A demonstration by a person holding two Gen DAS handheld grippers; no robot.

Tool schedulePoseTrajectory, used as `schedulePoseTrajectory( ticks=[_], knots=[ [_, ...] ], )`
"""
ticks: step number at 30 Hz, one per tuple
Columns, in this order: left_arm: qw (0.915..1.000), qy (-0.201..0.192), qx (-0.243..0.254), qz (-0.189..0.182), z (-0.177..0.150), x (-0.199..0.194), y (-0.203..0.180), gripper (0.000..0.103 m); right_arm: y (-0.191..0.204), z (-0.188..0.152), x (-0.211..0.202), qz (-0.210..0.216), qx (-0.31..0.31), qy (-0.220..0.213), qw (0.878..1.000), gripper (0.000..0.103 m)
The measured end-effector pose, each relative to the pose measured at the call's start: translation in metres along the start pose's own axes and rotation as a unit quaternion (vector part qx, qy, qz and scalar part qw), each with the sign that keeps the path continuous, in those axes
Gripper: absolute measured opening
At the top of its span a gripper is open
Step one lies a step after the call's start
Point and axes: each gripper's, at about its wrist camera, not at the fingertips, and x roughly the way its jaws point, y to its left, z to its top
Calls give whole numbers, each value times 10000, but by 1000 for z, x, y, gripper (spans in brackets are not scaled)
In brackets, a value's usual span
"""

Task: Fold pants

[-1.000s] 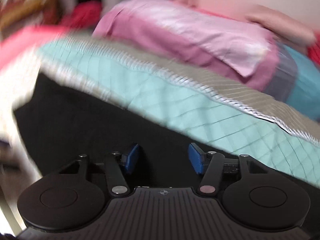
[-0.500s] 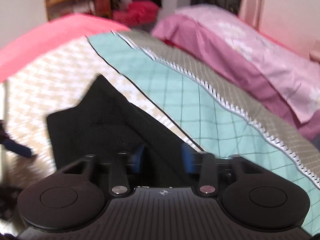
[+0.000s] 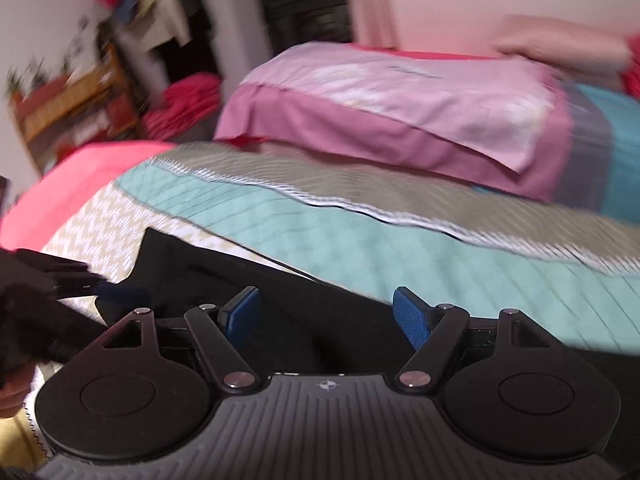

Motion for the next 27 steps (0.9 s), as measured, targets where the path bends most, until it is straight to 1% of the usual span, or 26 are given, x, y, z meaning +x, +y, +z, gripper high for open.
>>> schedulePoseTrajectory(
  ticks=[2,4,6,7,9,10,11,12,15,17,19,20,21,24,26,27],
  knots=[
    [10000,32,29,-72,7,11,-12,103,-25,-16,-19,-41,374,-61,9993,81],
    [9998,172,14,-84,12,29,-19,103,-48,-33,-27,-124,702,15,9975,82],
    [9991,419,-53,43,14,46,-21,103,-78,-47,-33,-397,1052,100,9936,82],
    [9990,433,-62,63,14,49,-22,103,-97,-53,-39,-608,1296,49,9897,80],
    [9990,429,-103,-10,13,51,-21,103,-133,-63,-57,-1024,1974,-218,9747,79],
    [9990,438,-118,0,13,51,-20,103,-149,-68,-71,-1048,2333,-457,9657,79],
    [9989,453,-125,8,12,50,-19,103,-160,-72,-83,-1108,2588,-646,9574,81],
    [9988,474,-132,23,13,50,-20,103,-166,-75,-93,-1209,2661,-758,9533,82],
    [9982,558,-172,104,19,53,-22,103,-165,-82,-110,-1318,2470,-871,9561,82],
    [9976,632,-264,111,24,56,-22,103,-156,-86,-116,-1103,2361,-874,9615,83],
    [9968,696,-400,56,26,58,-21,103,-144,-92,-120,-677,2278,-862,9675,83],
    [9962,735,-458,20,27,60,-20,103,-136,-93,-119,-412,2246,-792,9704,83],
    [9957,777,-501,1,28,62,-20,103,-129,-96,-119,-120,2162,-680,9739,83],
    [9949,890,-470,14,31,66,-22,103,-98,-102,-108,653,1635,-224,9841,84],
    [9942,1016,-344,85,34,70,-27,103,-78,-107,-98,1056,1282,94,9861,84],
    [9935,1101,-266,126,36,72,-30,103,-70,-109,-94,1164,1135,221,9864,84]
  ],
)
